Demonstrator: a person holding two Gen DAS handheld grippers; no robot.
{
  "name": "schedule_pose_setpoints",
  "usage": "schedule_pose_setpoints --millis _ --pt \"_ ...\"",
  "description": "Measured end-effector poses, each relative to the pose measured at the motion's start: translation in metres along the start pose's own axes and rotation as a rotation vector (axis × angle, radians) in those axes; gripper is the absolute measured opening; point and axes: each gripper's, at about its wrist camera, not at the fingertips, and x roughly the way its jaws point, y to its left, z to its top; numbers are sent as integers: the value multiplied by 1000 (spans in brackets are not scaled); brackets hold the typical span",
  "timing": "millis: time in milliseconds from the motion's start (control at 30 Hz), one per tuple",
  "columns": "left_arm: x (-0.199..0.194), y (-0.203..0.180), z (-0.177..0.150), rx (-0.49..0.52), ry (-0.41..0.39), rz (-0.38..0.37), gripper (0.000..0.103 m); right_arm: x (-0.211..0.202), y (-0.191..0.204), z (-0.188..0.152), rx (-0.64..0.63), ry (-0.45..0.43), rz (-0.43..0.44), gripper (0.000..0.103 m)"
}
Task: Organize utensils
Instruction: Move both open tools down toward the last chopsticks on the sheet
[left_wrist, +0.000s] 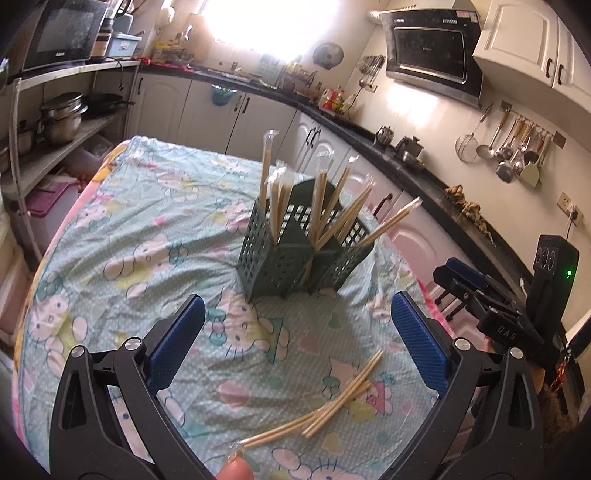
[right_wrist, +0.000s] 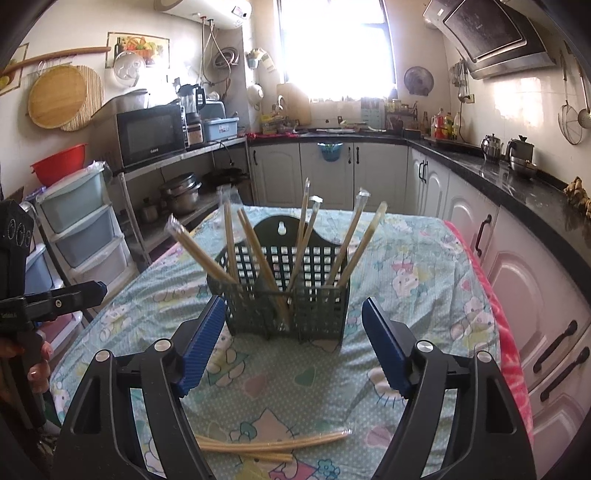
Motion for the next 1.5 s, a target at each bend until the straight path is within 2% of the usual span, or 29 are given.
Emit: schedule_pose_setpoints --millis 567,1033,1400,1467,1500 --pt "4 17 -41 -22 100 5 93 7 1 -33 4 66 -35 74" --pt "11 25 -81 -21 215 -2 93 15 2 -62 -18 128 -77 74" --pt "9 33 -110 -39 286 -12 93 26 -2 -90 -21 208 -92 74" --pt "12 34 -118 -54 310 -27 91 28 -3 -95 -15 222 -94 74" --pt "13 34 -120 -58 317 -32 86 29 -4 -98 -12 228 -96 74"
